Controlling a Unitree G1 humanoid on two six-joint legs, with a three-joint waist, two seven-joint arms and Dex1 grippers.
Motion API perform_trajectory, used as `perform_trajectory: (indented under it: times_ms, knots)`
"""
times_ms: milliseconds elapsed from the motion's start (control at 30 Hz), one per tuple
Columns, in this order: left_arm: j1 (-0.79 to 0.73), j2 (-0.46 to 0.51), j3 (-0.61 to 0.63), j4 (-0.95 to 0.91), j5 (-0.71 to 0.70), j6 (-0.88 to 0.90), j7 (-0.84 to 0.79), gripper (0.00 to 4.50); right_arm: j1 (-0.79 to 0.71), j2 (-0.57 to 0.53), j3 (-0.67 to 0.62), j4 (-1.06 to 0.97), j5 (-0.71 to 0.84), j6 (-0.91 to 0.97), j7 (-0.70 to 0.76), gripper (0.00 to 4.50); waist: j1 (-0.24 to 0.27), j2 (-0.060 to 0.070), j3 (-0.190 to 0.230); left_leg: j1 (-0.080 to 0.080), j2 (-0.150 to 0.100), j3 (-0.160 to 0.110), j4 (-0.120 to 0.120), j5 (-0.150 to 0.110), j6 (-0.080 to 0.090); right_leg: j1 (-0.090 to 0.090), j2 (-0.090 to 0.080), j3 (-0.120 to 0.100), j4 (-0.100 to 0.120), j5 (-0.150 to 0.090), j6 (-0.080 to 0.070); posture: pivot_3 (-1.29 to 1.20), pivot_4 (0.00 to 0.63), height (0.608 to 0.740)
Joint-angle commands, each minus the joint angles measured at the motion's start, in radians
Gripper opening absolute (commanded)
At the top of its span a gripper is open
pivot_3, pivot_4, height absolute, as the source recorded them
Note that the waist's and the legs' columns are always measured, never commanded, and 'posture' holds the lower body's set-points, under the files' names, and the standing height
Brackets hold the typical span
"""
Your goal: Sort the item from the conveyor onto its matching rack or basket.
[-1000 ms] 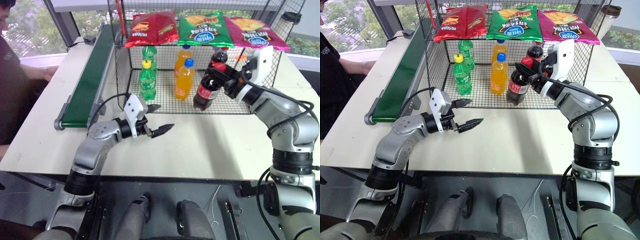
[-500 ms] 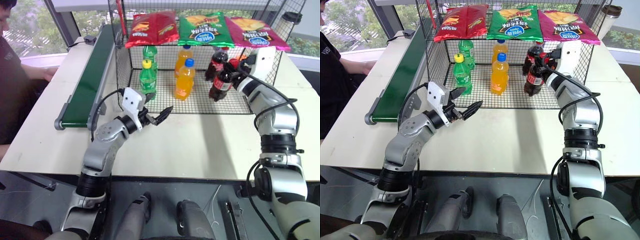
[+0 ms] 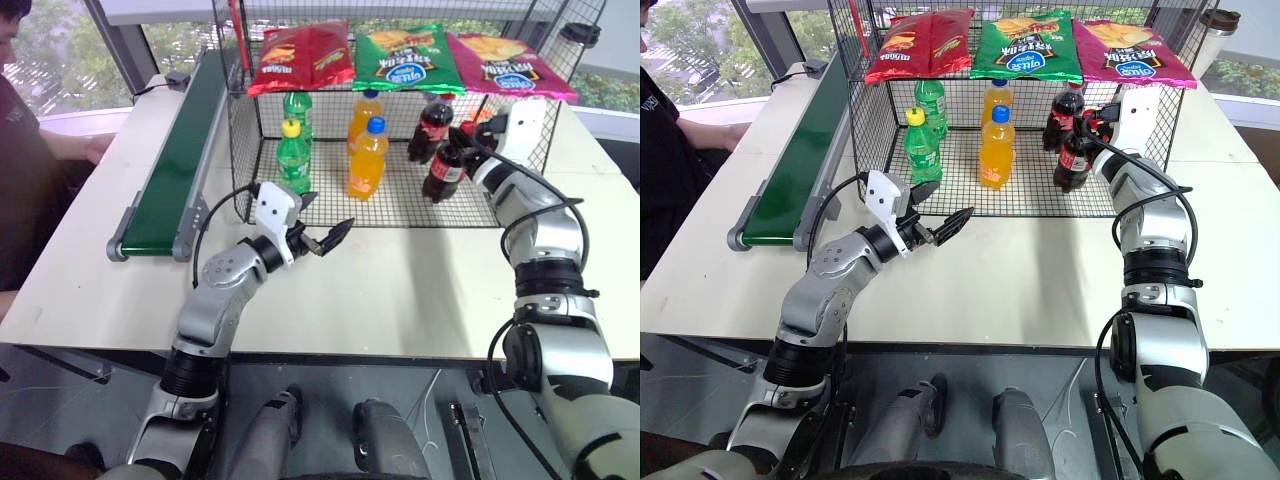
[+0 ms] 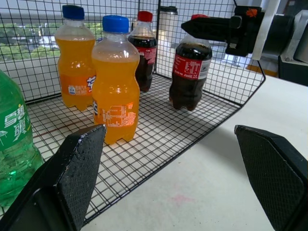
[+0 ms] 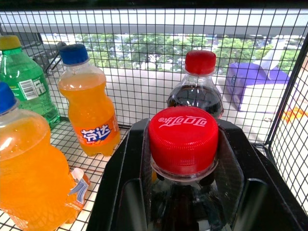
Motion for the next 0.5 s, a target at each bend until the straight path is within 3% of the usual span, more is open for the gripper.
perform_trajectory:
  times_ms: [33,67,300,500]
  knots:
    - [-0.019,-0.002,-0.001,-0.017,0.001,-0.018,0.003,4.45,-0.05,-0.007,-0.015,-0.034,0.0,-0.038,0.019,1.16,0.0,0.0,0.0,0.0,0.0,0.0,0.0,0.0,0.0,0.0,0.0,0.0,0.0,0.0,0.0,0.0,0.15,0.738]
    - [-0.019,-0.002,-0.001,-0.017,0.002,-0.018,0.003,4.45,-0.049,-0.007,-0.015,-0.033,-0.002,-0.038,0.02,1.16,0.0,0.0,0.0,0.0,0.0,0.0,0.0,0.0,0.0,0.0,0.0,0.0,0.0,0.0,0.0,0.0,0.15,0.738]
    - [-0.017,-0.003,-0.005,-0.017,0.008,-0.02,0.007,4.5,-0.035,-0.004,-0.007,-0.039,-0.012,-0.034,0.04,4.47,0.0,0.0,0.0,0.001,0.0,0.0,0.0,0.0,0.0,0.001,0.0,0.0,0.0,0.0,0.0,0.0,0.15,0.738]
    - [-0.012,0.001,0.0,-0.017,0.011,-0.021,0.007,4.5,-0.01,-0.019,-0.014,-0.088,-0.014,-0.006,0.043,4.47,0.0,0.0,0.0,0.002,0.0,0.0,0.0,0.0,0.0,0.001,0.0,0.0,0.001,0.0,0.0,0.0,0.15,0.738]
